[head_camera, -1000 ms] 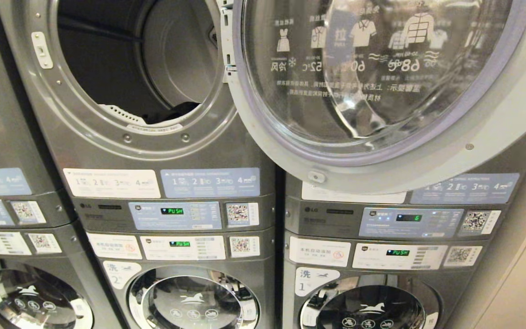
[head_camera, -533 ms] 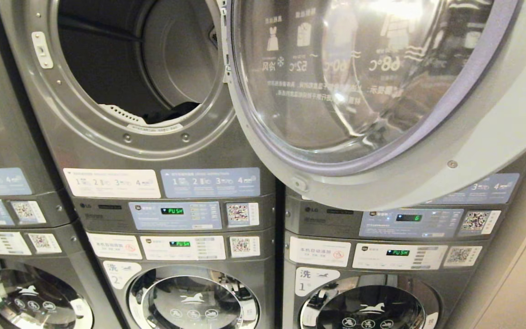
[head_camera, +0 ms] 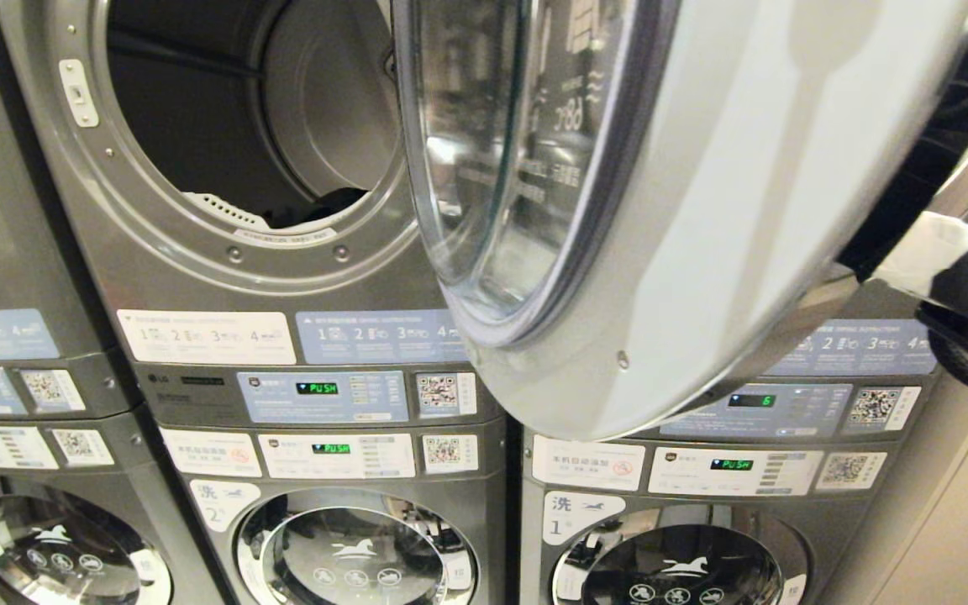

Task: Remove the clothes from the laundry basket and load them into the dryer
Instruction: Close the dryer

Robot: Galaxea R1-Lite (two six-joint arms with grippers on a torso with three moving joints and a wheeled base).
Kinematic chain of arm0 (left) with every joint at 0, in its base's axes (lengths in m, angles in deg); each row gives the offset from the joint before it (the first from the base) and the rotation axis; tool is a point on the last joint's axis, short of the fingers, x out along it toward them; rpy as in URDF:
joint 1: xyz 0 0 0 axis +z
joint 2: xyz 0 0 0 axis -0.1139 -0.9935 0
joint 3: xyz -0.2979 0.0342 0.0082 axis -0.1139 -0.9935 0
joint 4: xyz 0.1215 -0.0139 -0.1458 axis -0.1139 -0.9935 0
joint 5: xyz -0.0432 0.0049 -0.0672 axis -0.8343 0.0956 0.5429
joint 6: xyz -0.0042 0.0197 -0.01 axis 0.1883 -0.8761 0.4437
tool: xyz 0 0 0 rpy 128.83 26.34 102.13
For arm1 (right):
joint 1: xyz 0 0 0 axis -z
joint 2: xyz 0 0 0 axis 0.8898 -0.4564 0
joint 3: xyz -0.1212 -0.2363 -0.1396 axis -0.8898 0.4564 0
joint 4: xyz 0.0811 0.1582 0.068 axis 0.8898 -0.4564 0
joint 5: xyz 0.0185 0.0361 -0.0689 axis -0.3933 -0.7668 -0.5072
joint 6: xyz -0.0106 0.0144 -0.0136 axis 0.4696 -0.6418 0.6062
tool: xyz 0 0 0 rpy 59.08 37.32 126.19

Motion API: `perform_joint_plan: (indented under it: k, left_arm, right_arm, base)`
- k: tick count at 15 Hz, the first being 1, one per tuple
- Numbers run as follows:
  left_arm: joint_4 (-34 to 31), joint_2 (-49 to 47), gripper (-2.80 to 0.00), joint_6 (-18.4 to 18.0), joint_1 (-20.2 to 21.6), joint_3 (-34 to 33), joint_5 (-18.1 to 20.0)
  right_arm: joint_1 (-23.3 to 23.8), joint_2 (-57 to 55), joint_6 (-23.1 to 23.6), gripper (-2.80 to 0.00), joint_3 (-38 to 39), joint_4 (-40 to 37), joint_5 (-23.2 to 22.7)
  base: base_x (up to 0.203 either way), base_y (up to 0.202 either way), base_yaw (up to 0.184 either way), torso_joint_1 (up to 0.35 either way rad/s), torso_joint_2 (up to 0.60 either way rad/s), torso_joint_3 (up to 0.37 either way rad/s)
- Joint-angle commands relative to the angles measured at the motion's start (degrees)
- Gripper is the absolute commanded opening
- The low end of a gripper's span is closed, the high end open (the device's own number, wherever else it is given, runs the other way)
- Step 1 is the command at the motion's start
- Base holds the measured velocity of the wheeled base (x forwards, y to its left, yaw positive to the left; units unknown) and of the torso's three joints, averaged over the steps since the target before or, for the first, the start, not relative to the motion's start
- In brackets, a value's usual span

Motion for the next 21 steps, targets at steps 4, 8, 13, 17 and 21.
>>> perform_joint_plan:
  k: [4,8,13,17,21]
  left_arm:
    - [0.02,0.02,-2.8,0.05,0.0,-0.01,-0.02]
    - [0.02,0.02,-2.8,0.05,-0.04,-0.01,-0.02]
    - [0.02,0.02,-2.8,-0.04,0.0,-0.01,-0.02]
    - [0.02,0.02,-2.8,0.05,-0.07,-0.01,-0.02]
    - [0.02,0.02,-2.8,0.0,0.0,-0.01,-0.02]
  right_arm:
    - [-9.34,-17.1,0.21,-2.8,-13.13,0.65,-0.13]
    - [-16.09,-34.51,0.48,-2.8,-29.87,3.61,0.8]
    - [-23.03,-62.31,0.77,-2.8,-63.13,0.95,7.73]
    - [-23.57,-64.56,0.77,-2.8,-65.74,0.2,19.91]
    - [-15.4,-50.88,0.75,-2.8,-55.45,0.61,24.11]
  base:
    - [0.0,0.0,0.0,0.0,0.0,0.0]
    - [0.0,0.0,0.0,0.0,0.0,0.0]
    - [0.0,0.0,0.0,0.0,0.0,0.0]
    - [0.0,0.0,0.0,0.0,0.0,0.0]
    - [0.0,0.0,0.0,0.0,0.0,0.0]
